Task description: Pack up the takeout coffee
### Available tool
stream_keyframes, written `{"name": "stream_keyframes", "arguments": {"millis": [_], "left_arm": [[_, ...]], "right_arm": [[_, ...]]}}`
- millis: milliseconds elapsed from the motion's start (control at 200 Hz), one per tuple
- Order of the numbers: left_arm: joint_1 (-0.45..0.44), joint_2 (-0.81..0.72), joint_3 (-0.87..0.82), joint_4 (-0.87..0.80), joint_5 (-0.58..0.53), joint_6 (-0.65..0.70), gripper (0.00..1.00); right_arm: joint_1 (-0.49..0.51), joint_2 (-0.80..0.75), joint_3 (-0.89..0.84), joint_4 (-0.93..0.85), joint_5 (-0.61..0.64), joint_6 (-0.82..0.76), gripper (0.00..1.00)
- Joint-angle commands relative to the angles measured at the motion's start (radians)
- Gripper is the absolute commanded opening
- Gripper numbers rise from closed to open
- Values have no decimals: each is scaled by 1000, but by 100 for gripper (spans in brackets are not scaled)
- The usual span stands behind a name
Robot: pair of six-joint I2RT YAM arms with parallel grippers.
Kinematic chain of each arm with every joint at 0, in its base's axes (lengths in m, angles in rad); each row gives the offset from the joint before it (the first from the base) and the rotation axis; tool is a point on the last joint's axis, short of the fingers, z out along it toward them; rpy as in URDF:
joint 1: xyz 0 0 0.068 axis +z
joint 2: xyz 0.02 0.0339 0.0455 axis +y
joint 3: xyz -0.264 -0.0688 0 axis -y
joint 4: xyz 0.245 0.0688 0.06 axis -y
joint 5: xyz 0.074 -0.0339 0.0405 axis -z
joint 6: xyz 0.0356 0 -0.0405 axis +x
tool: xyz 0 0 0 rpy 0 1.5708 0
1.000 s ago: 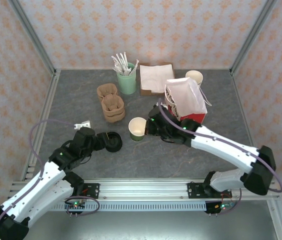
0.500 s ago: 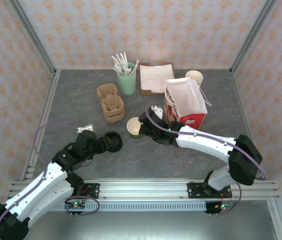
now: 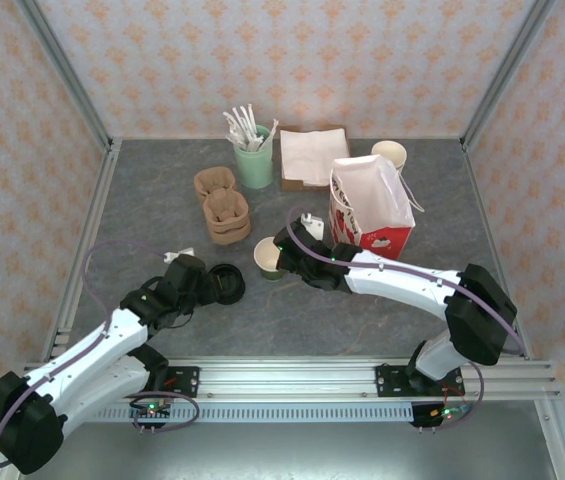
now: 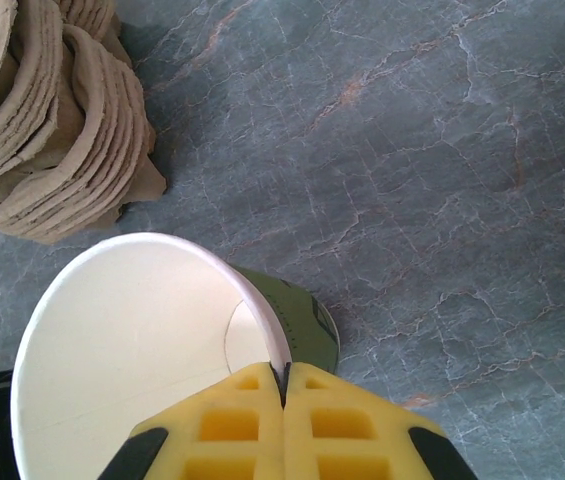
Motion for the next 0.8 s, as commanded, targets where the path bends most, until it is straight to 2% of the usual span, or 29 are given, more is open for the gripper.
{"name": "stream_keyframes", "arguments": {"millis": [0,115,465,591,796], "left_arm": [[9,-3,24,30,-23,16,38],[8,2,24,38,-22,20,34],[9,25,29,39,-34,28,31],[9,41,31,42,-40,26,26],[9,59,36,46,-48,28,25]], "right_arm": [[5,12,-2,-14,23,6,8],[5,14,4,-24,21,5,15],[5,-28,33,-79,38,-3,36],[5,-60,54,-106,38,-11,39],[4,-123,70,-132,35,-18,40]]}}
